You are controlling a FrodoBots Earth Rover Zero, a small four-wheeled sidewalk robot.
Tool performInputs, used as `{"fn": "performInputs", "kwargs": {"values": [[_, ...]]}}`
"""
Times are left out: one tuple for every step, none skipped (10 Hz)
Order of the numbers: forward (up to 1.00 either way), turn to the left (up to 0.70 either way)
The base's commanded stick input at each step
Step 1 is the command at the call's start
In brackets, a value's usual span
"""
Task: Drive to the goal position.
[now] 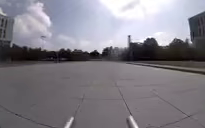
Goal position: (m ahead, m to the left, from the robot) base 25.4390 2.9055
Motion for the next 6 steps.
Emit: {"fn": "performInputs", "kwargs": {"values": [[0.7,0.05],[0.7,0.05],[0.7,0.05],[0.7,0.05],[0.7,0.05],[0.7,0.05]]}}
